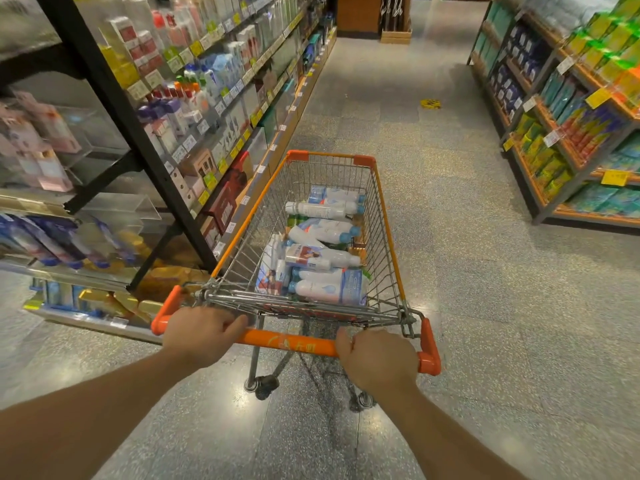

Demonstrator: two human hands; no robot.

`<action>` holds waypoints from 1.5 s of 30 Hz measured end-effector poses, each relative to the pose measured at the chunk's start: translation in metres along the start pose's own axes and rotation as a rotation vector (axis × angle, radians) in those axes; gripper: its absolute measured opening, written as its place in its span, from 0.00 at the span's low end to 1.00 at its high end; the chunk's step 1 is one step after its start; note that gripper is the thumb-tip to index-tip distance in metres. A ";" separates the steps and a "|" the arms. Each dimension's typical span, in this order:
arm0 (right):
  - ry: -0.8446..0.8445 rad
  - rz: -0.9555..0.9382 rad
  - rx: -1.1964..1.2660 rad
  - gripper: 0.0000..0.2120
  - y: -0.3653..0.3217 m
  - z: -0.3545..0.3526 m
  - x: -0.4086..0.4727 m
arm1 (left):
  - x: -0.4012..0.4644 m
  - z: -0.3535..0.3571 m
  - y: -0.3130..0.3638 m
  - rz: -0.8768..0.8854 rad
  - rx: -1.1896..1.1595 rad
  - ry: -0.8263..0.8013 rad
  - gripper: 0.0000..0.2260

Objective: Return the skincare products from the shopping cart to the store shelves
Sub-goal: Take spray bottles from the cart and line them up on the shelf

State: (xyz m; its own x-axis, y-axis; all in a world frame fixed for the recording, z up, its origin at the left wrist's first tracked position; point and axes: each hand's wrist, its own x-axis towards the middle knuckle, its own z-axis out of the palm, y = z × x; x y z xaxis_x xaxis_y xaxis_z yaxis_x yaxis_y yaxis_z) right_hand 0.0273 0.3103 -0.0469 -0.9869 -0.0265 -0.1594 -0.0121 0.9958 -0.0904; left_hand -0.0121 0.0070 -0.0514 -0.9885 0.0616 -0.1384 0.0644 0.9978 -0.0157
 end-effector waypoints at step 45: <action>-0.050 0.163 -0.108 0.31 -0.069 -0.031 0.255 | 0.260 -0.021 -0.087 0.124 -0.011 0.104 0.36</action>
State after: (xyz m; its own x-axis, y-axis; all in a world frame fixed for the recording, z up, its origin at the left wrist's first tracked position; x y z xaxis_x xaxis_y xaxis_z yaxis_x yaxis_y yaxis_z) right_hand -0.2286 0.2373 -0.0513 -0.9679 0.1340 -0.2127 0.1271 0.9908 0.0459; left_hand -0.2774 -0.0630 -0.0653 -0.9819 0.1859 -0.0350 0.1858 0.9826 0.0062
